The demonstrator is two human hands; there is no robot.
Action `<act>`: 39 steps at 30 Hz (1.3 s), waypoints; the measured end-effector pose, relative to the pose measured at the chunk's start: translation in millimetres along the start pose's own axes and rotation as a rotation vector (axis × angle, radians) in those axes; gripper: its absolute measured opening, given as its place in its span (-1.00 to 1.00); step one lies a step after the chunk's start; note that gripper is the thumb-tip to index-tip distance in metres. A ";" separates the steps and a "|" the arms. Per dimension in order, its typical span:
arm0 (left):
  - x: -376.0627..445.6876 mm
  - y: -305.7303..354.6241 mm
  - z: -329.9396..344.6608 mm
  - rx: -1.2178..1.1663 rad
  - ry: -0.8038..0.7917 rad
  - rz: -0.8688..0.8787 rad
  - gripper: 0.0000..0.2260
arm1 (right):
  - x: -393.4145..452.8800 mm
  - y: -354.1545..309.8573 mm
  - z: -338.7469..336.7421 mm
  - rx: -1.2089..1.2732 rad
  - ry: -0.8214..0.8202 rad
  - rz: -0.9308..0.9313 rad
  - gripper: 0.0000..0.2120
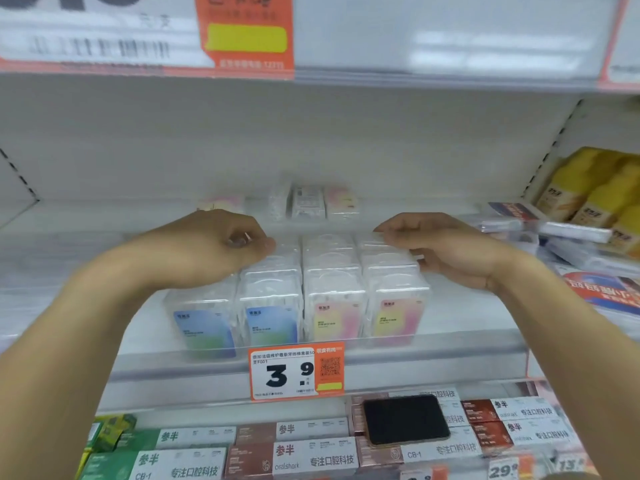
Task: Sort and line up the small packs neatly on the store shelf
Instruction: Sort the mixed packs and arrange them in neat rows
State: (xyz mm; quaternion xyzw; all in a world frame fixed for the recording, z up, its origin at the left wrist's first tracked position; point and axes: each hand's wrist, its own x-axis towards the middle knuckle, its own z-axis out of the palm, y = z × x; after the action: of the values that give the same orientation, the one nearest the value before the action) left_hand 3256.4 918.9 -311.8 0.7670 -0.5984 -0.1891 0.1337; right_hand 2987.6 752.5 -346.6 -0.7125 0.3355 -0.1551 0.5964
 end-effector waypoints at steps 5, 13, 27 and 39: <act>0.1 -0.9 1.3 -0.019 -0.002 0.010 -0.68 | 2.5 -0.1 -2.5 0.014 -0.061 0.017 -0.76; 0.6 -2.1 -1.2 -0.033 -0.040 0.019 -0.69 | 39.1 -21.3 -16.1 -0.073 0.134 0.168 -0.54; 77.5 21.3 -26.0 0.114 0.281 -0.028 -0.67 | 126.9 -21.5 5.7 -0.259 0.323 0.183 -0.51; 152.2 8.4 -3.2 -0.015 0.046 -0.324 -0.56 | 50.6 11.6 -17.9 0.577 0.429 -0.154 -0.54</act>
State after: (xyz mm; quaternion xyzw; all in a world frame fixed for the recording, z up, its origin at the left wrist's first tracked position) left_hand 3282.9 769.4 -325.1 0.8566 -0.4621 -0.1952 0.1208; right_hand 3009.8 704.9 -362.4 -0.4895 0.3409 -0.4337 0.6753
